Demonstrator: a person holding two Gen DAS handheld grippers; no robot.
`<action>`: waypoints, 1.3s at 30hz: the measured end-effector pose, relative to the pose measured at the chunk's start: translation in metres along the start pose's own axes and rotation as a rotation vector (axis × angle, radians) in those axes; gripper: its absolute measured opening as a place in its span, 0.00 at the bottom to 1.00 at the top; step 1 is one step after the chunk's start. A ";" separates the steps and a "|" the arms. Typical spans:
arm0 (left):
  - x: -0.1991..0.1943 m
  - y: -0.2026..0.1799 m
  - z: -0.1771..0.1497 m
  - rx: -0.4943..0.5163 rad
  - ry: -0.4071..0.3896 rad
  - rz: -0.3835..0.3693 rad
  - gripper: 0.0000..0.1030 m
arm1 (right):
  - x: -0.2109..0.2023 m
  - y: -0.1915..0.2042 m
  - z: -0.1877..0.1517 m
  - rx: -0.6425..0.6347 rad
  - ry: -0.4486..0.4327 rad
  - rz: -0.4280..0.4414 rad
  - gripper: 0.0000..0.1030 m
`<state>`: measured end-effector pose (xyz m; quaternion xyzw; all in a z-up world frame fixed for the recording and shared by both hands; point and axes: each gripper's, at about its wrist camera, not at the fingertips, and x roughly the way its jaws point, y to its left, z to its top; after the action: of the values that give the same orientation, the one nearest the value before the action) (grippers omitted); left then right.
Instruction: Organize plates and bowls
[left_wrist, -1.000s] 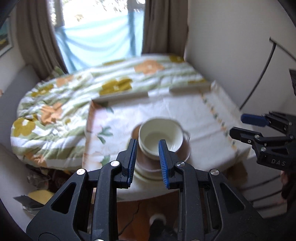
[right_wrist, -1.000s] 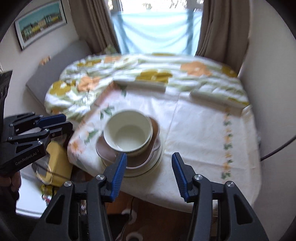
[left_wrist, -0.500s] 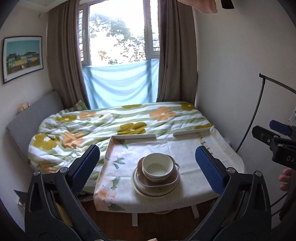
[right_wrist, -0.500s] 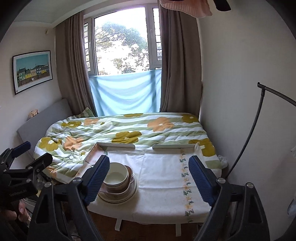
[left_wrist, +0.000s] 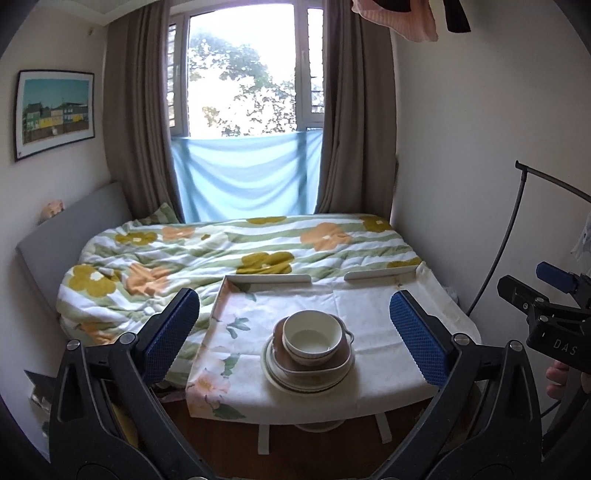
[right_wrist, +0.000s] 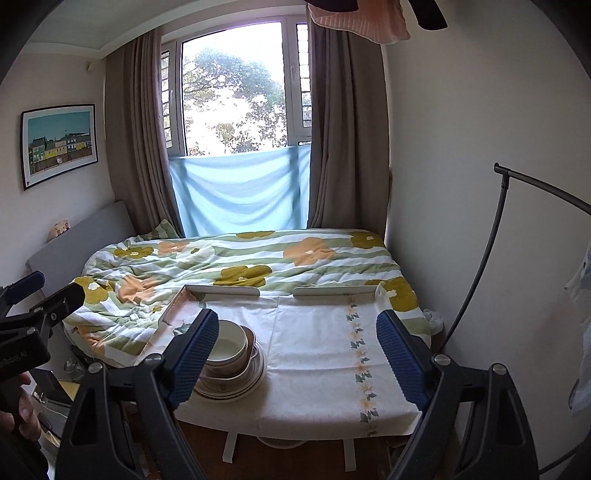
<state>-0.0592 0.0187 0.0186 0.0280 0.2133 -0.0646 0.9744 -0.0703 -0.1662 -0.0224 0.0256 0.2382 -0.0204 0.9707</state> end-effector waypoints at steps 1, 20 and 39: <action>0.001 -0.002 0.000 0.002 -0.002 0.001 1.00 | -0.001 0.000 0.000 0.000 -0.002 0.000 0.82; 0.001 -0.001 0.000 0.010 -0.015 0.019 1.00 | -0.002 0.001 -0.001 0.002 -0.004 -0.003 0.82; -0.003 0.001 0.000 0.020 -0.024 0.030 1.00 | -0.001 0.000 0.000 0.001 -0.005 -0.002 0.82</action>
<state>-0.0613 0.0200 0.0197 0.0401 0.2007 -0.0524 0.9774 -0.0713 -0.1663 -0.0219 0.0259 0.2359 -0.0213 0.9712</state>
